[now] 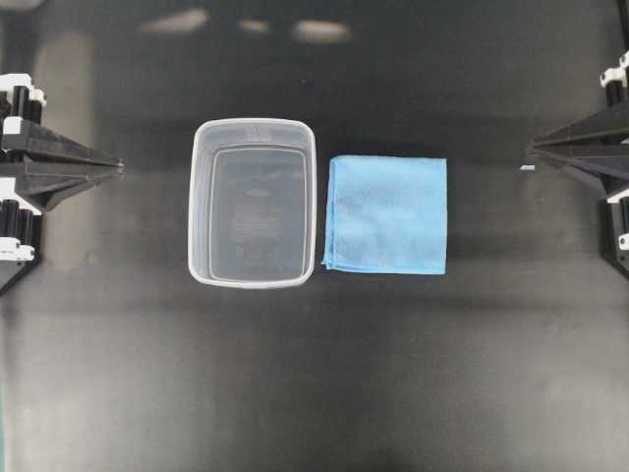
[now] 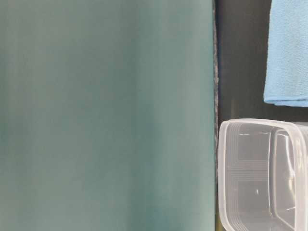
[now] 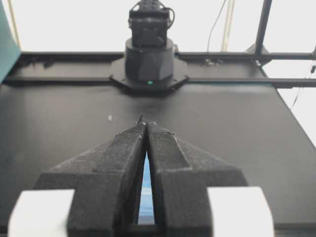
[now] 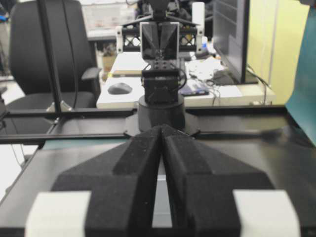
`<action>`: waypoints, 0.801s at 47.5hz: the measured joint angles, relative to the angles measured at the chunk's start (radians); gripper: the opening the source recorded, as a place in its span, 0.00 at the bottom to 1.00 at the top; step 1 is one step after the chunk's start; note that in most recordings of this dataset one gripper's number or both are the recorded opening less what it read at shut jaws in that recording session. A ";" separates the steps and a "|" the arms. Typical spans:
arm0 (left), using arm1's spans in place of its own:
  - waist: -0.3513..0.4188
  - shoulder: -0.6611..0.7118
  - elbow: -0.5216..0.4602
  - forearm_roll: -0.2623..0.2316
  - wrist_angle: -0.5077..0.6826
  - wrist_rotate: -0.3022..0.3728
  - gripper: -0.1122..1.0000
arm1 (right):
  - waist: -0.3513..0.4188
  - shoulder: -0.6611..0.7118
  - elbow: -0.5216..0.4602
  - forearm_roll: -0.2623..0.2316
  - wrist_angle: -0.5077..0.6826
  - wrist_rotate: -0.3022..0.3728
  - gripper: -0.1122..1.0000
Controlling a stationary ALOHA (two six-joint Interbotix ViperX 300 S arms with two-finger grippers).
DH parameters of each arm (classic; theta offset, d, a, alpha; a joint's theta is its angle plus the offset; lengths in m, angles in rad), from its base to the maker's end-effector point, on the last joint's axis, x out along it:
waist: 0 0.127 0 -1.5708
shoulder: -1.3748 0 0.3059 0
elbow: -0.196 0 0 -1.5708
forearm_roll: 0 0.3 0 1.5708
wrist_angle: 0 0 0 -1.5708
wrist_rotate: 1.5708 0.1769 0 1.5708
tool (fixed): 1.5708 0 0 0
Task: Place the blue towel into the container with the left arm.
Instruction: 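Move the left gripper over the container toward the blue towel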
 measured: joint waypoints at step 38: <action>0.032 0.606 -0.638 0.038 0.709 0.031 0.10 | -0.032 -0.160 0.020 0.008 0.368 0.137 0.36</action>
